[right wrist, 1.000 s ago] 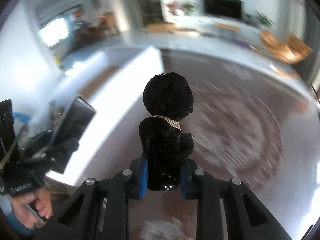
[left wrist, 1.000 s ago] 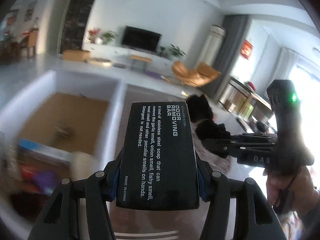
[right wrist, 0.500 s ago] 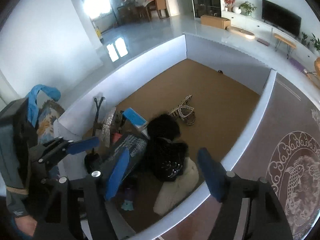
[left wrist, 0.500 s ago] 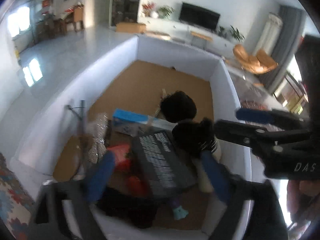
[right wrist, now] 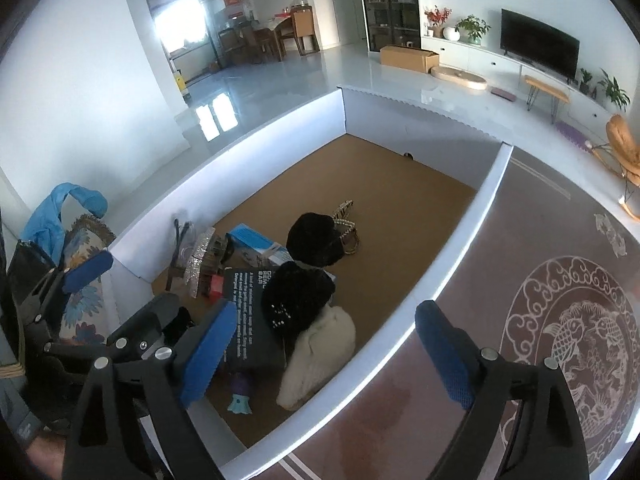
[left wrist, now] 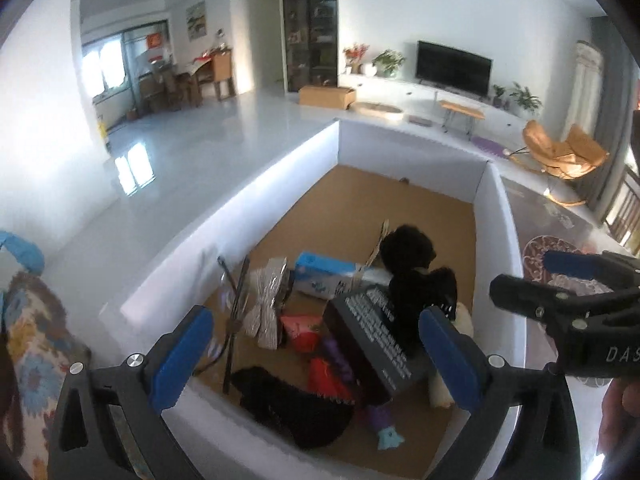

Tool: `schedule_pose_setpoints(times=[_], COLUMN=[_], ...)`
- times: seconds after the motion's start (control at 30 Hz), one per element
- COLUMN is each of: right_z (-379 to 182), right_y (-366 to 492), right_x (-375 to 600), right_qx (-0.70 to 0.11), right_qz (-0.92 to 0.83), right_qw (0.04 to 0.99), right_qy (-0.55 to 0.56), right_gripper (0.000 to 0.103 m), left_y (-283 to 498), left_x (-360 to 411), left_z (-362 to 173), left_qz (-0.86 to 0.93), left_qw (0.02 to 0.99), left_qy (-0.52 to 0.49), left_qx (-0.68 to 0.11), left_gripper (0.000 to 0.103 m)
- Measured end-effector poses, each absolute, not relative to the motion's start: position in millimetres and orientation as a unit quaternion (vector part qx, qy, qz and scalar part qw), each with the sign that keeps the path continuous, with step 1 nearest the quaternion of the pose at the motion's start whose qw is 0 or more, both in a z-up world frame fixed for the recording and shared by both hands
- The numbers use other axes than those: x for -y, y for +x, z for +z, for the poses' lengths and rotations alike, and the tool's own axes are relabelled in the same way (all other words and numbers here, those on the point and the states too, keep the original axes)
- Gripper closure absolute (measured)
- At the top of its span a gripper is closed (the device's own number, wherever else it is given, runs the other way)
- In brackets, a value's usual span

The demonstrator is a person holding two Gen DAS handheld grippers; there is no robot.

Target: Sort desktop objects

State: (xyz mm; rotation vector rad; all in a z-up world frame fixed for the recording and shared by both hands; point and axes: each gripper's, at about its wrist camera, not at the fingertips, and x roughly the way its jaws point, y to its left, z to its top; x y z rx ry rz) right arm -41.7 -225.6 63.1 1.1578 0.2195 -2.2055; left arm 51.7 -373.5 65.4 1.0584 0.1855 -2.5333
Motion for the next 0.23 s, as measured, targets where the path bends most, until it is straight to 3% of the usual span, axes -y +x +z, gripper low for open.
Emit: schedule_pose_setpoints(times=[0.13, 0.23], right_z=[65, 65], right_y=[-40, -41], right_x=[221, 222], right_qx=[-0.085, -0.087], right_qz=[-0.839, -0.84], right_qw=[0.316, 0.316], right_qy=[0.435, 0.432], right_gripper=[0.012, 0.012], left_y=[65, 69], left_x=[377, 374], left_z=[63, 64], left_qz=[-0.904, -0.905], left_qw=[0.181, 0.19], left_qy=[0.369, 0.364], left_qx=[-0.119, -0.113], left_gripper=[0.0, 0.0])
